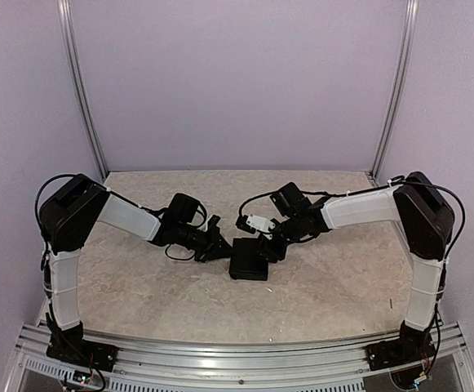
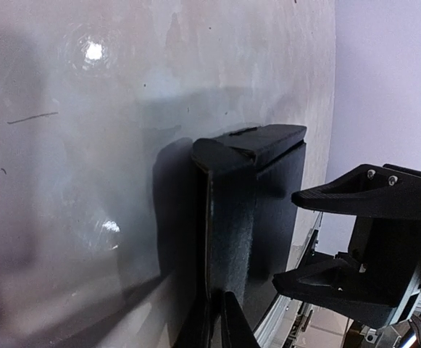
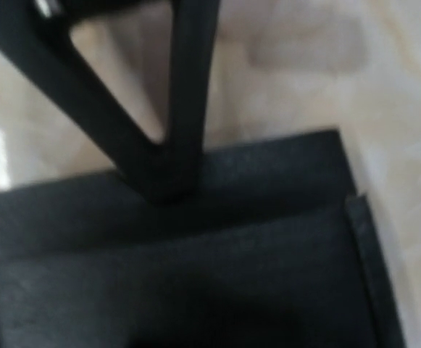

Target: Fold the paper box

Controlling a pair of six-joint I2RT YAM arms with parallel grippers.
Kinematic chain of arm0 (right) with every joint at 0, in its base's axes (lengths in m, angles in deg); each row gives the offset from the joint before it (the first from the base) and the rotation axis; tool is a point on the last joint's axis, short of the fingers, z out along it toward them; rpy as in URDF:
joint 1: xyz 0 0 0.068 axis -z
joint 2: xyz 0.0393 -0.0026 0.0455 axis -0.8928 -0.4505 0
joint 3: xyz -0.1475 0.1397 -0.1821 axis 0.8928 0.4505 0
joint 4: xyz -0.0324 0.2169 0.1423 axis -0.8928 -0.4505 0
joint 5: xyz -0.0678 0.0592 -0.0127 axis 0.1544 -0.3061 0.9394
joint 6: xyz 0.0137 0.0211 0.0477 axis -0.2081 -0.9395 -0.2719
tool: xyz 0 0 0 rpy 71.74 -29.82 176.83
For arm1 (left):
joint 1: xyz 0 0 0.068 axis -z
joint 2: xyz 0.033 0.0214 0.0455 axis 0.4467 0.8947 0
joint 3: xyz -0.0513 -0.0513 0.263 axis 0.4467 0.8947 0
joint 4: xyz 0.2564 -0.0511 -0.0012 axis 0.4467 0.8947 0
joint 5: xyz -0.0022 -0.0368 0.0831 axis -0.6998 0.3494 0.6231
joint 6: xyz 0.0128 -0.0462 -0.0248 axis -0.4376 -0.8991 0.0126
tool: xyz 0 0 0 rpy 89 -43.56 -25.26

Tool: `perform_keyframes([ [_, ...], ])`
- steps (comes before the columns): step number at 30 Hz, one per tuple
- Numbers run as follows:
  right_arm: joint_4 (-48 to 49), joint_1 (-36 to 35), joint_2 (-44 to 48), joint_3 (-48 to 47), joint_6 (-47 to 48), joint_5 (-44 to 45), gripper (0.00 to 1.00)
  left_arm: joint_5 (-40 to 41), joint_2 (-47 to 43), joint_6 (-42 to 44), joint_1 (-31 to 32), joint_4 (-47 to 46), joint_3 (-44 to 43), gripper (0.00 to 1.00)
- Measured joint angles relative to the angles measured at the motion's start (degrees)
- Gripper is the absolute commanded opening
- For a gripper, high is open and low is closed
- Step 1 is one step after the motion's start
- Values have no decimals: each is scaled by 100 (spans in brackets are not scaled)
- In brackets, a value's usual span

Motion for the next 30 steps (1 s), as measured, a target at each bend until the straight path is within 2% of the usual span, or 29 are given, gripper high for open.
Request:
perform_keyframes([
  [8, -42, 0, -120, -46, 48, 212, 47, 13, 0, 153, -22, 92, 9, 18],
  [12, -33, 0, -120, -46, 68, 229, 49, 144, -223, 275, -35, 15, 337, 24],
  [16, -31, 0, -118, -48, 109, 251, 51, 367, -616, 577, -61, 404, 516, 24],
  [25, -291, 0, 168, -55, 205, 446, 65, 669, -960, 1025, -92, 835, 516, 24],
  [28, -361, 0, 400, -55, 221, 525, 65, 793, -1056, 1117, -92, 960, 542, 25],
  [30, -380, 7, 531, -55, 216, 549, 60, 824, -1121, 1154, -92, 994, 555, 25],
])
